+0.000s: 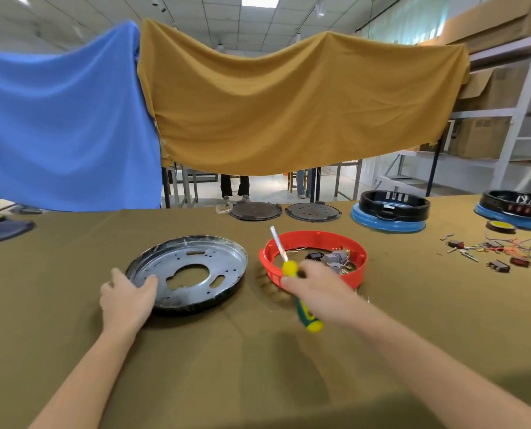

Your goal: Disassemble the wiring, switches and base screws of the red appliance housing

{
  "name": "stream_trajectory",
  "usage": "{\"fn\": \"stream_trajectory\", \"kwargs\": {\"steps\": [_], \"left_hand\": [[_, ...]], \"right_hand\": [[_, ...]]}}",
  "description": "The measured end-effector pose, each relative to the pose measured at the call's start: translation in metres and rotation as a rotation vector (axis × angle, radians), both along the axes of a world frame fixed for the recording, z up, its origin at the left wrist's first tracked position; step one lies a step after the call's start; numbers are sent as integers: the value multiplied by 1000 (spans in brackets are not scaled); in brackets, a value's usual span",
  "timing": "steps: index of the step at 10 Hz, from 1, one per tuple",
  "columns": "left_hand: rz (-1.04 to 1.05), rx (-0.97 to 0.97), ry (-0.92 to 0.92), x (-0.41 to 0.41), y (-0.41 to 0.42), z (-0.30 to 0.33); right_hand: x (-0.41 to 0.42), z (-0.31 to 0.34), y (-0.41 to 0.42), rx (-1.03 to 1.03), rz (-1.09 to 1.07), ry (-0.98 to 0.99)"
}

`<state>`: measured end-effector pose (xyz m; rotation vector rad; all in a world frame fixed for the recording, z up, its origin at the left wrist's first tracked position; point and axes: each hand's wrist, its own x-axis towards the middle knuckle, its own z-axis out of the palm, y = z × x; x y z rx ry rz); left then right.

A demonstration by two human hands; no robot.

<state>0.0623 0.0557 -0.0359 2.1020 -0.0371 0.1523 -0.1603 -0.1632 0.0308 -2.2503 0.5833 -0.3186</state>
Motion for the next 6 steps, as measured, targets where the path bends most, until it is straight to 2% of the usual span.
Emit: {"fn": "stream_trajectory", "kwargs": {"steps": [2, 3, 4, 5, 6], "left_hand": [[-158, 143, -118, -18, -2, -7], [-192, 170, -113, -20, -2, -8], [-217, 178, -118, -20, -1, -7], [-233, 131, -131, -25, 2, -6], [-221, 73, -142, -29, 5, -4]], "right_hand": [[25, -39, 33, -205, -64, 210], [37, -41, 30, -253, -118, 204], [44, -40, 24, -222, -162, 136], [35, -42, 20, -108, -192, 39], [7, -50, 13, -142, -196, -90]]}}
